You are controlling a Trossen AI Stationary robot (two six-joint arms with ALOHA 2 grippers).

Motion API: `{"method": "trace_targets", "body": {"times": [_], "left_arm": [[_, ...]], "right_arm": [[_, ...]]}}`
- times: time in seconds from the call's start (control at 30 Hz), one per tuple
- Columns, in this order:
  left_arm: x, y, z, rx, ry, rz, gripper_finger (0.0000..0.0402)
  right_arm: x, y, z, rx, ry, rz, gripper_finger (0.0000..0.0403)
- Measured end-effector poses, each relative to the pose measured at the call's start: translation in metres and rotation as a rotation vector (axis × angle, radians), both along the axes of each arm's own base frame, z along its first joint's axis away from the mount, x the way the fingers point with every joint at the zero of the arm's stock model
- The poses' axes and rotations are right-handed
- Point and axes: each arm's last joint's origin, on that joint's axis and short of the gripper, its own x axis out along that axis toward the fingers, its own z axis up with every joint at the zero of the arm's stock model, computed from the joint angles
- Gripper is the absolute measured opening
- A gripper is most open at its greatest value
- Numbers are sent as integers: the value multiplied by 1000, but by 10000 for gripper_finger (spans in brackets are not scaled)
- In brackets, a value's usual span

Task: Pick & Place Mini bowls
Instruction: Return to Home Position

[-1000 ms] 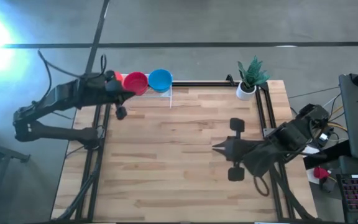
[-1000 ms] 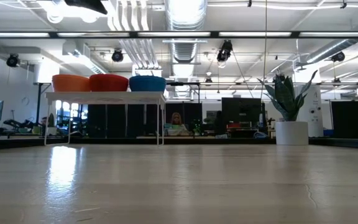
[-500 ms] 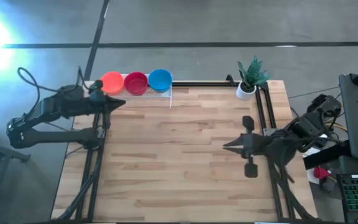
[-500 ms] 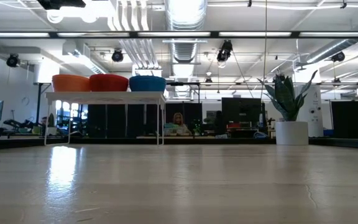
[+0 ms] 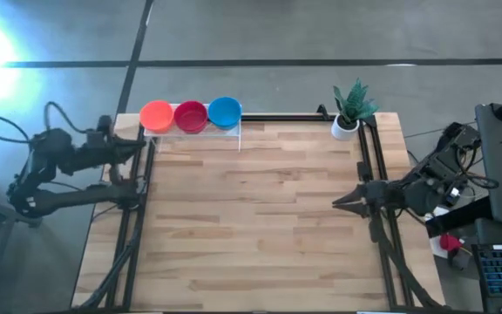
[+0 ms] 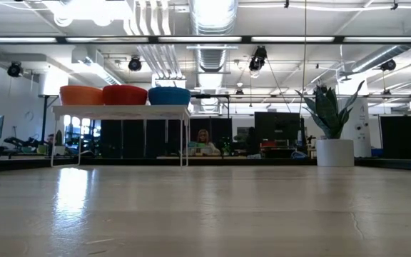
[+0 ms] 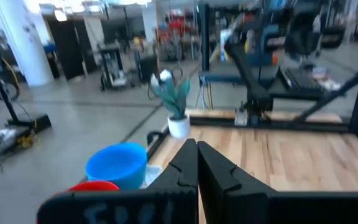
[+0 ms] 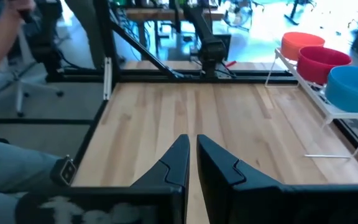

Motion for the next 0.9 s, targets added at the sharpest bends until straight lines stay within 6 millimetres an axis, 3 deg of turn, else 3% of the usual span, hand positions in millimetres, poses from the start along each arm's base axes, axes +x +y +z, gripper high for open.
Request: {"method": "trace_targets", "body": {"times": [0.53,0.9], "left_arm": [[-45,-12,-10,-27,-179,-4,0],[-56,-15,-30,-26,-212,-12,0]], "right_arm": [[-70,-61,-23,128,-259,93,27],[-98,-86,-27,212,-388,129,27]]}}
